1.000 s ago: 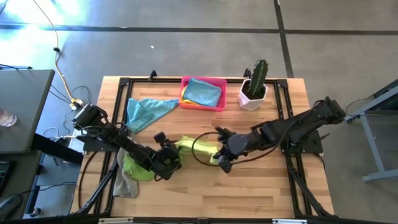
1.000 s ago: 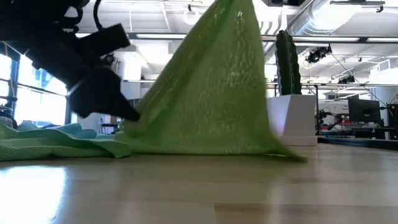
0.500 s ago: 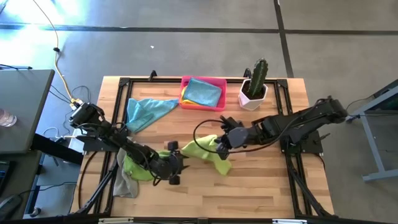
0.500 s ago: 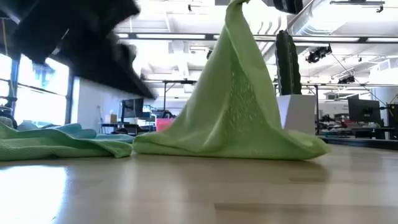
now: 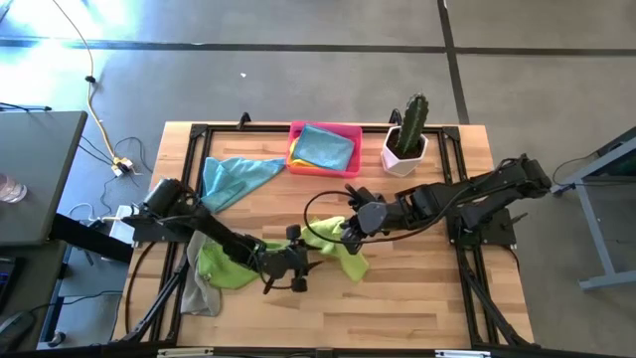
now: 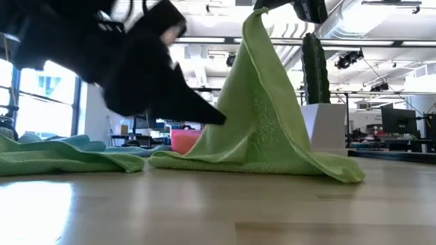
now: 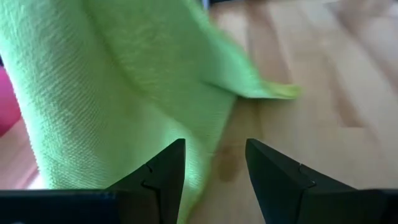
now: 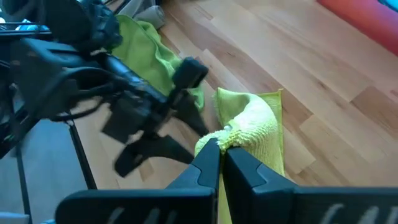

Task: Fold microfiber towels
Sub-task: Fold the light green microfiber cloth on the table

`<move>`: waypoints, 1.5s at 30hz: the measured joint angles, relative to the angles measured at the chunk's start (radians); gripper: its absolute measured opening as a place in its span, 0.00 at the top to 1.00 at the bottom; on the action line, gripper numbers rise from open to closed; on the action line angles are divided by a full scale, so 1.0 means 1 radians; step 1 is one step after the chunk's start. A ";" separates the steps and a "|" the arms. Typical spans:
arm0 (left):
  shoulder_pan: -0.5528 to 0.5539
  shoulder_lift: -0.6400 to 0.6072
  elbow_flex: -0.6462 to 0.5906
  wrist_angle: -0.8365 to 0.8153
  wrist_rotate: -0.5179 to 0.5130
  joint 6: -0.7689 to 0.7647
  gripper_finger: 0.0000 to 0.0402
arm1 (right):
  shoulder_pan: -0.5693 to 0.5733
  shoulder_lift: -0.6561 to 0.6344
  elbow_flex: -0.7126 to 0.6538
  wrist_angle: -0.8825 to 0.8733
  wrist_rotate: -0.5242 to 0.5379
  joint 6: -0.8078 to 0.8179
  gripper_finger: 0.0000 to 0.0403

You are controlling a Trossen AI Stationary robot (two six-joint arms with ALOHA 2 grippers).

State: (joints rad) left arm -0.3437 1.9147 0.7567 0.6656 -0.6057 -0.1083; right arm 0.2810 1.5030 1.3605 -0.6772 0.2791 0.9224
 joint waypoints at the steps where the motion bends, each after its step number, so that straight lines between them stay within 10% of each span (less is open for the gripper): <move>1: 0.009 0.020 0.006 0.014 -0.008 0.001 0.61 | 0.000 0.002 0.000 0.001 0.000 0.003 1.00; 19: 0.109 0.155 0.132 -0.098 -0.034 -0.004 0.62 | 0.001 0.040 0.000 0.001 -0.026 0.003 1.00; 30: 0.118 0.148 0.131 -0.147 -0.003 -0.055 0.87 | 0.001 0.040 0.000 -0.021 -0.027 -0.006 1.00; 45: 0.027 -0.169 0.132 -0.520 0.012 -0.058 0.99 | 0.060 0.040 0.000 -0.288 -0.044 -0.413 1.00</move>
State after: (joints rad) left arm -0.3170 1.7456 0.8886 0.1458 -0.5937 -0.1659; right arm 0.3408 1.5427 1.3602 -0.9647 0.2347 0.5094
